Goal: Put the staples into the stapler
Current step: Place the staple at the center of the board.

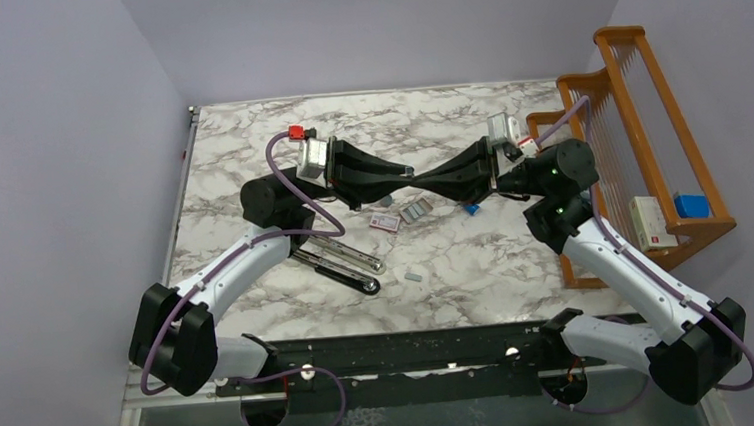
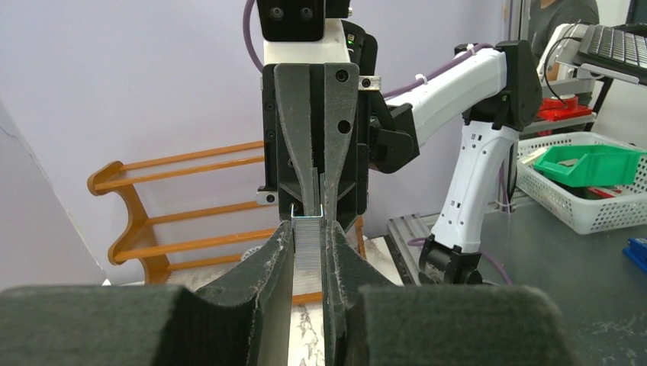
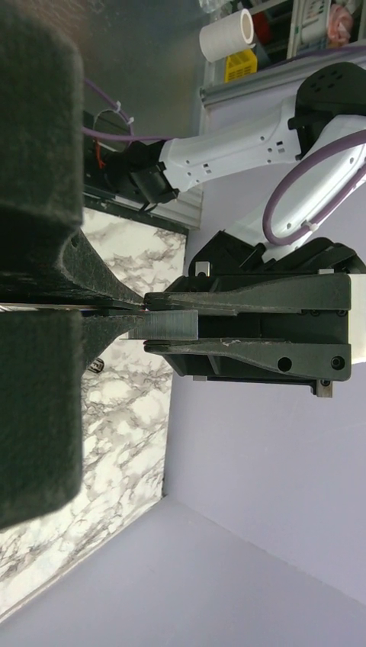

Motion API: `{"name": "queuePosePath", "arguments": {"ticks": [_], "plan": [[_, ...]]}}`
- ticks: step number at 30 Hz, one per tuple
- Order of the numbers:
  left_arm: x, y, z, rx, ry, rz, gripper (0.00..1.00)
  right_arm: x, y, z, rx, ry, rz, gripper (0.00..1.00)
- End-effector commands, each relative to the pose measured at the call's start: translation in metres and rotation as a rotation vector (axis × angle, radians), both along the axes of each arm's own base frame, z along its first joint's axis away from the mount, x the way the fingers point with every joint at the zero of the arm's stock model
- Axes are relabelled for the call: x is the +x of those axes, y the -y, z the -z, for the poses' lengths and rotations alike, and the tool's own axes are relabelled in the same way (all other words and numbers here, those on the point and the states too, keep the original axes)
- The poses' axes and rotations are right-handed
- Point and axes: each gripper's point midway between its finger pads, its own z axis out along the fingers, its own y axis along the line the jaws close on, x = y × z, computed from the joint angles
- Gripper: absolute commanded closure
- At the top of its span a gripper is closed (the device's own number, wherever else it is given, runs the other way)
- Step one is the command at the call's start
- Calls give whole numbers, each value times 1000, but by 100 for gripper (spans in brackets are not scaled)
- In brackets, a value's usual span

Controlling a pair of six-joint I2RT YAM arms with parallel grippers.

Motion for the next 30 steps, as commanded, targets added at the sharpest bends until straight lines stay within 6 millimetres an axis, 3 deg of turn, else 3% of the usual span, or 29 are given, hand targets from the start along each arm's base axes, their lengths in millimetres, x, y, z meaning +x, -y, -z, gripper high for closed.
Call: {"name": "queuePosePath", "arguments": {"ticks": [1,9,17,21,25,27,30], "plan": [[-9,0,-8,0,47,30,91,-7,3,-15,20,28,-15,95],[-12,-2,-10,-2,63,33,94,-9,9,-22,44,20,29,83],[-13,-1,-5,38,94,38,93,-26,40,-40,74,41,188,77],[1,10,36,225,134,46,96,10,72,-51,171,-40,492,73],[37,13,82,402,137,-140,96,52,137,-59,342,-240,906,69],[50,14,115,551,154,-217,96,54,159,-63,416,-253,999,66],[56,14,160,742,168,-252,96,51,168,-70,442,-219,1032,61]]}}
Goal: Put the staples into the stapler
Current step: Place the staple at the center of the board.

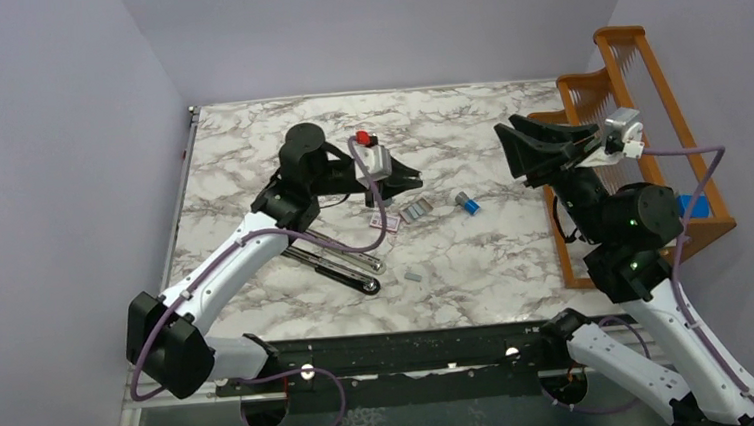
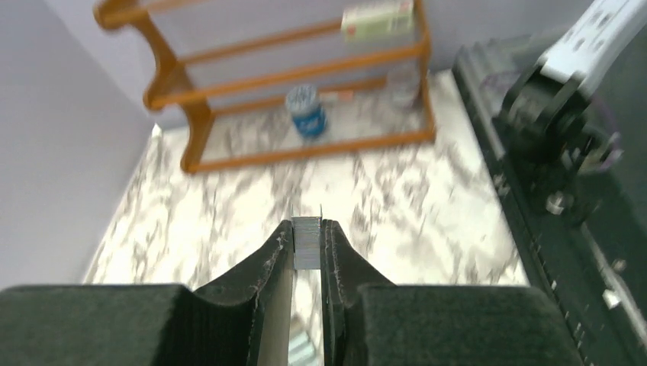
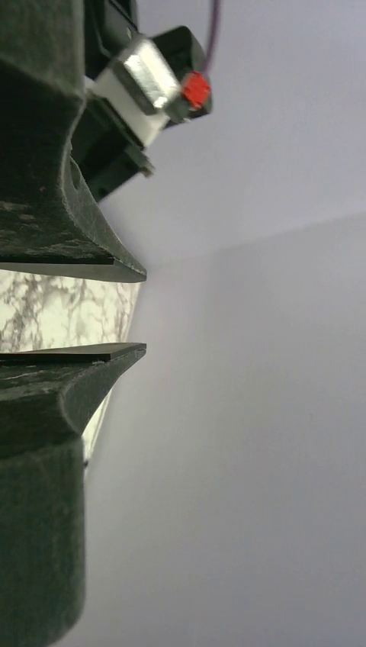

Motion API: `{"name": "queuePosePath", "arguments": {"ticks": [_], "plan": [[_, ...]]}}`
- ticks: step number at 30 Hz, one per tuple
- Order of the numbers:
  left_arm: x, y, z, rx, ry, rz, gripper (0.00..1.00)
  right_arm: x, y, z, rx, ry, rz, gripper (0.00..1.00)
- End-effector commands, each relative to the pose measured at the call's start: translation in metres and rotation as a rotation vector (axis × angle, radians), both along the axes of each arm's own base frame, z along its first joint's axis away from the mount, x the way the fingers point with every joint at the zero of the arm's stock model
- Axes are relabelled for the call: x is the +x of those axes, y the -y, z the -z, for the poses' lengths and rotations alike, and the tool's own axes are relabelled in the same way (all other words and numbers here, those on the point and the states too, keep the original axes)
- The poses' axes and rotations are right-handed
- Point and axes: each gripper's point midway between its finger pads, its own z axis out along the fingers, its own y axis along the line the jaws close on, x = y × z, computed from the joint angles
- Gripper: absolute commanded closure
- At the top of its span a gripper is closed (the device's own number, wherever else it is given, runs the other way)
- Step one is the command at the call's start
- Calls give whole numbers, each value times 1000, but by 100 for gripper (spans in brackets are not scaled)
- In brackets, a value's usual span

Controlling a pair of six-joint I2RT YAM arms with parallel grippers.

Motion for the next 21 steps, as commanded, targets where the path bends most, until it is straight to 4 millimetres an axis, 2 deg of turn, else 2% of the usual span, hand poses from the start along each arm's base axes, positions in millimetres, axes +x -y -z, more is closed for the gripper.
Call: {"name": "queuePosePath", "arguments": {"ticks": [1,5,9,11,18,21], "plan": [[10,-8,101,406,52,-96,95,18,44,0,92,-62,240,60],[-4,7,153,588,65,-57,93,23,43,8,58,-95,255,58],[-15,9,209,826,85,-7,94,20,52,11,84,-94,288,58],[-18,7,224,874,102,6,94,20,55,12,82,-96,303,58],[-17,14,249,949,92,27,94,22,55,17,52,-101,314,58],[-18,16,275,1041,80,54,94,25,52,22,44,-114,305,57]]}}
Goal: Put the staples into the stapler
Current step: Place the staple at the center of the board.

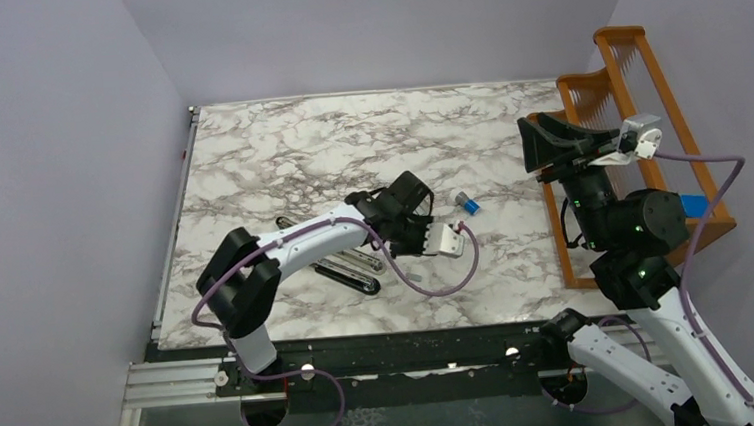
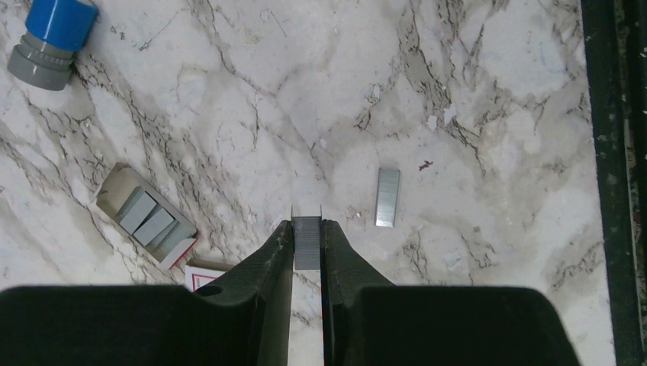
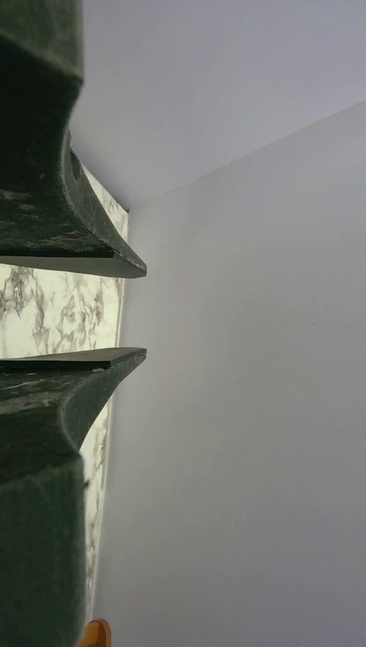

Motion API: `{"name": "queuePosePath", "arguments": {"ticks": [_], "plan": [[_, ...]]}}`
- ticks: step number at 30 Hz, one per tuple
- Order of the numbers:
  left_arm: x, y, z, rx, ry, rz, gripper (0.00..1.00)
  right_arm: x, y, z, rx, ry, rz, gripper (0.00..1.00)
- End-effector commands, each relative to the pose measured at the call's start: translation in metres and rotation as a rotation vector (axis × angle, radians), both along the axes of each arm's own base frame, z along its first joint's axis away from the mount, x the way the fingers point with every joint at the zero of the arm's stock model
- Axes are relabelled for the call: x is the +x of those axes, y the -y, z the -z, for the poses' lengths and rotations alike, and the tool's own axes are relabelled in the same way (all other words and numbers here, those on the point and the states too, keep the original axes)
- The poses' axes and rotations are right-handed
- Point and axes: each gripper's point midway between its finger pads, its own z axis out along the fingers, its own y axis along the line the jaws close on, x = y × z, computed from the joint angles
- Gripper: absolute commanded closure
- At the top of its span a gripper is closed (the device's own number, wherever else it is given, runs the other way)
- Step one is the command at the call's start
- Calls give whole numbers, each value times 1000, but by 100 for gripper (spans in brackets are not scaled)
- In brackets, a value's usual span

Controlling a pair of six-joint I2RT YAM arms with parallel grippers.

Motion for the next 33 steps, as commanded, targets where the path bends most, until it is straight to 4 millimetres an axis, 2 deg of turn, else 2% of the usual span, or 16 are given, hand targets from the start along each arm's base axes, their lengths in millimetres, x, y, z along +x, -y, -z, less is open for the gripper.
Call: {"name": "queuePosePath", "arguments": {"ticks": [1,8,10,15,24,33], "plan": [[2,3,31,142,13,36,94,8,1,16,-26,-43,24,57],[0,0,60,247,-4,36,94,11,-5,26,-35,-79,5,57],[7,5,58,253,19,21,94,11,-6,28,-36,-85,0,57],[6,5,62,283,34,21,94,13,-10,30,-43,-89,-14,57],[2,-2,76,338,39,6,81,16,-14,34,-44,-100,-26,57],[-1,-3,76,338,39,11,65,17,-16,34,-43,-106,-35,57]]}}
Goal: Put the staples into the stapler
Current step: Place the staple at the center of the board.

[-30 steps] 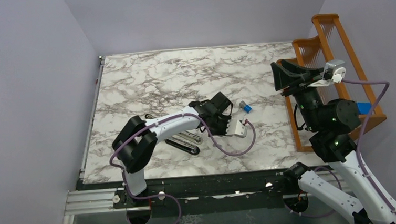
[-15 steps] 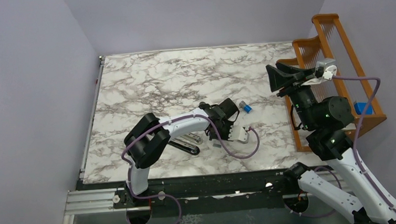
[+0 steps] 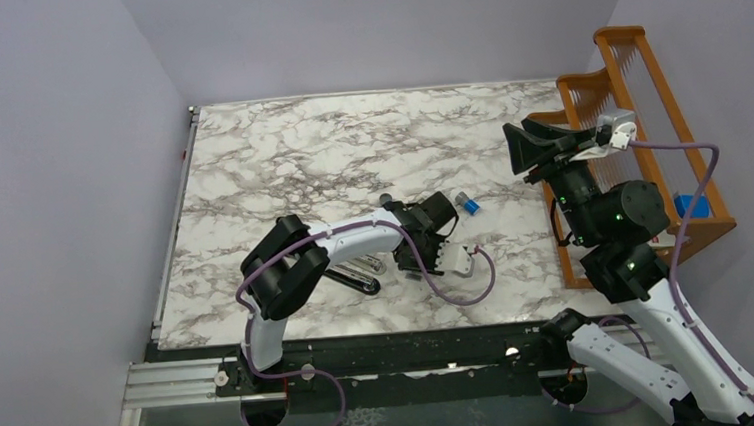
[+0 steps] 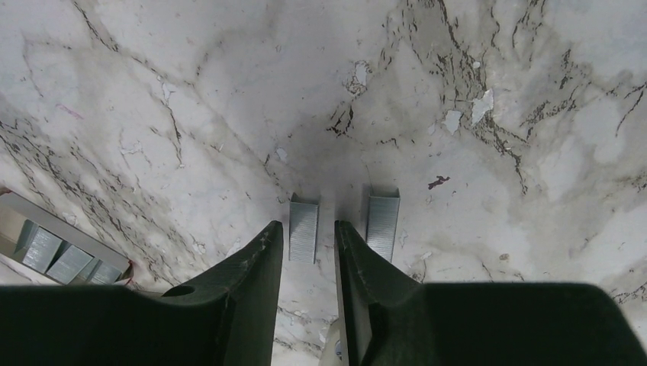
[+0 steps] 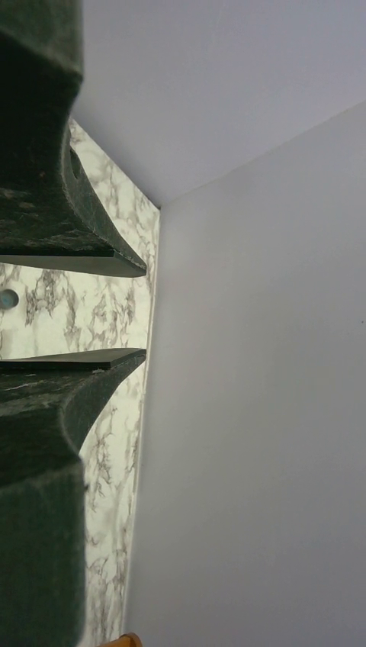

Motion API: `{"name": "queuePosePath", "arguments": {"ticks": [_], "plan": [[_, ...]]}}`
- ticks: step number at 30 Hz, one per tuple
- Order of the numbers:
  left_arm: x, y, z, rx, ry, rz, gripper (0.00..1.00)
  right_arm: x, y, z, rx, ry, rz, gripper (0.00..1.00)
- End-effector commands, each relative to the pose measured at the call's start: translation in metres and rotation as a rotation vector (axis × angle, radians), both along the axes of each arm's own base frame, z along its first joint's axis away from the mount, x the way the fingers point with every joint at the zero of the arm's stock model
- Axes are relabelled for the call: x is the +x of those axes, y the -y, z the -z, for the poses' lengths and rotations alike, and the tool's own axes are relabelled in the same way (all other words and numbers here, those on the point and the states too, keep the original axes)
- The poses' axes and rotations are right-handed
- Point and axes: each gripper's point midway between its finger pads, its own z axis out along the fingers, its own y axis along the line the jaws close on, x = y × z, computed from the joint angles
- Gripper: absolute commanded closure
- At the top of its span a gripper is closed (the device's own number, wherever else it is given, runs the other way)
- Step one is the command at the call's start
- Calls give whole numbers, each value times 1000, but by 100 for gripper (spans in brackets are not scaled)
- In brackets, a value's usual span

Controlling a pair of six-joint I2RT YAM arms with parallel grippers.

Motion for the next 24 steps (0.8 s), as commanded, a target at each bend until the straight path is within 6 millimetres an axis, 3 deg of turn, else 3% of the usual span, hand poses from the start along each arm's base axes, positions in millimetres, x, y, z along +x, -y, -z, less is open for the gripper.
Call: {"name": "queuePosePath", "arguments": {"ticks": [1,4,6,12,15,18,24], "plan": [[-2,-3,1,18,4,3,64,1,-5,5,-5,-18,-24,57],[2,2,-7,-2,21,-7,63,1,-6,4,-3,-15,-28,57],[9,9,-25,-45,44,-23,64,1,-6,4,-3,-15,-30,57],[32,41,-115,-330,75,-79,61,9,-2,10,-52,-16,17,57],[43,43,-152,-494,63,-144,60,21,3,20,-93,-74,74,57],[70,29,-190,-672,85,-276,58,39,-1,47,-123,-243,107,57],[124,-34,-225,-941,112,-647,54,64,-40,118,-251,-509,-11,58]]}}
